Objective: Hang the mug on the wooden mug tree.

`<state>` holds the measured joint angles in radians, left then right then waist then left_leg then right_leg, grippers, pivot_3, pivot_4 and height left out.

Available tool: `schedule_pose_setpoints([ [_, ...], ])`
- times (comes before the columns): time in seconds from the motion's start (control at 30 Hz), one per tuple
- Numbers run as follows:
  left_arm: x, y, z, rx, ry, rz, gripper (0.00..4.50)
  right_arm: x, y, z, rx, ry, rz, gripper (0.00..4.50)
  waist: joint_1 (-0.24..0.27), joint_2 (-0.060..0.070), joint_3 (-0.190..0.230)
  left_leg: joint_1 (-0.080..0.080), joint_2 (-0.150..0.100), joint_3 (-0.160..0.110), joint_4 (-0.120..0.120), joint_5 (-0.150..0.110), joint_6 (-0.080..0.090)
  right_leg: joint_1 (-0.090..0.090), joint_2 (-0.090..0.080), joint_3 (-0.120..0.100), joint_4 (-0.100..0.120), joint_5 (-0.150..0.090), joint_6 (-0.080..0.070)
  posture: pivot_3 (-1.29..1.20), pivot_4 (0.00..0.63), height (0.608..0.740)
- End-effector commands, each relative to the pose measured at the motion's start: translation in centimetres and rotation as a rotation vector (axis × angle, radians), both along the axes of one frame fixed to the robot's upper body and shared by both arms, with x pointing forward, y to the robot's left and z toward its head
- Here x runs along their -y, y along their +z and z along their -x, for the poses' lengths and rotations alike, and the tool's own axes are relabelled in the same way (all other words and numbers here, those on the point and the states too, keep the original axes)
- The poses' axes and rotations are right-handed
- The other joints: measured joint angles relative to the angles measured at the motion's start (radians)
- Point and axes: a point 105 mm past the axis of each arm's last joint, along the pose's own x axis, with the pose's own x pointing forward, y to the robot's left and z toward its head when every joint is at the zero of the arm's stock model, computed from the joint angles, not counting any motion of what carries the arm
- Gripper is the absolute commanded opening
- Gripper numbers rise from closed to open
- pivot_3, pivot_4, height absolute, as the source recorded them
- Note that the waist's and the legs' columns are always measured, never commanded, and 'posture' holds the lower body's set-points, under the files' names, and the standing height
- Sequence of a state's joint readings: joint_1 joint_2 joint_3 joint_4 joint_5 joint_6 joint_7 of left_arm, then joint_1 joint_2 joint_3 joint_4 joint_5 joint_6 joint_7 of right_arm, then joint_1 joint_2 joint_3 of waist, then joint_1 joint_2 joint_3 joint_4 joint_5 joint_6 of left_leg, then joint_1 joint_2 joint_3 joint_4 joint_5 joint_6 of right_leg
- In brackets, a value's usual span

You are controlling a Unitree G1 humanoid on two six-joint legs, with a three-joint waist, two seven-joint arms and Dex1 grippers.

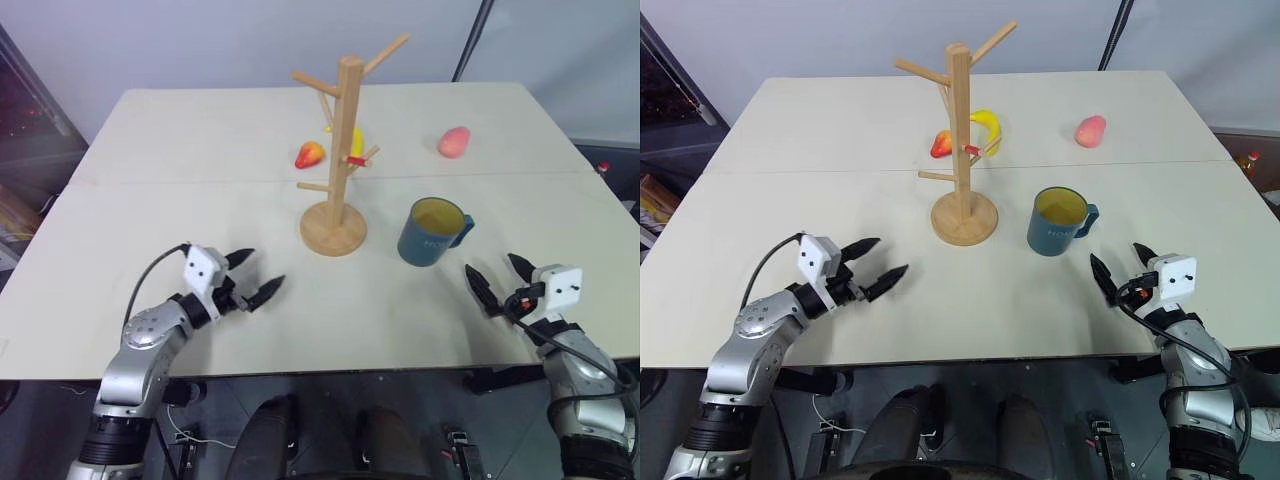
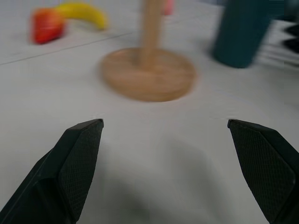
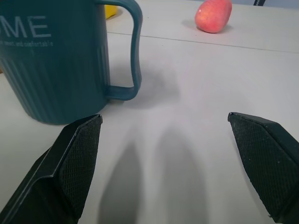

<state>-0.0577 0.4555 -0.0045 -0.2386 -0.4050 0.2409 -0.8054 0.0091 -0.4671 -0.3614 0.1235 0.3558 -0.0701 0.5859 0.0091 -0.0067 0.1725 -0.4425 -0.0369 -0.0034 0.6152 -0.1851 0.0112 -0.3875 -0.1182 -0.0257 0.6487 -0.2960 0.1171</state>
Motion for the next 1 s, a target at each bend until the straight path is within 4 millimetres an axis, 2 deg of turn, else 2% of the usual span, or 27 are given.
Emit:
schedule_pose_setpoints([
  [0.03,1.6,1.2,1.3,0.026,-0.122,-0.009,4.50,0.4,2.1,-0.6,0.061,-0.001,0.032,4.46,0.000,0.001,-0.001,0.000,0.000,0.000,0.000,0.000,0.000,0.000,0.000,0.000,0.000,0.000,0.000,0.00,0.150,0.740],
  [0.47,2.3,1.6,1.7,0.039,-0.150,-0.030,4.50,-0.6,3.8,-4.2,0.096,0.038,0.052,4.46,0.000,0.001,0.000,0.000,0.000,0.000,0.000,0.000,0.000,0.000,0.001,-0.001,0.000,0.001,0.001,0.00,0.150,0.740],
  [0.7,2.6,1.7,2.0,0.054,-0.147,-0.040,4.50,-1.1,3.7,-5.8,0.086,0.075,0.043,4.46,0.000,0.001,0.000,0.000,0.000,0.000,0.000,0.000,0.000,0.001,0.001,-0.001,0.000,0.001,0.003,0.00,0.150,0.740],
  [1.0,2.4,1.8,1.9,0.063,-0.138,-0.048,4.50,-1.8,3.0,-6.9,0.058,0.130,0.006,4.46,-0.003,0.001,0.000,0.000,0.000,0.000,0.000,0.000,0.000,0.001,0.002,-0.002,0.000,0.002,0.003,0.00,0.150,0.740],
])
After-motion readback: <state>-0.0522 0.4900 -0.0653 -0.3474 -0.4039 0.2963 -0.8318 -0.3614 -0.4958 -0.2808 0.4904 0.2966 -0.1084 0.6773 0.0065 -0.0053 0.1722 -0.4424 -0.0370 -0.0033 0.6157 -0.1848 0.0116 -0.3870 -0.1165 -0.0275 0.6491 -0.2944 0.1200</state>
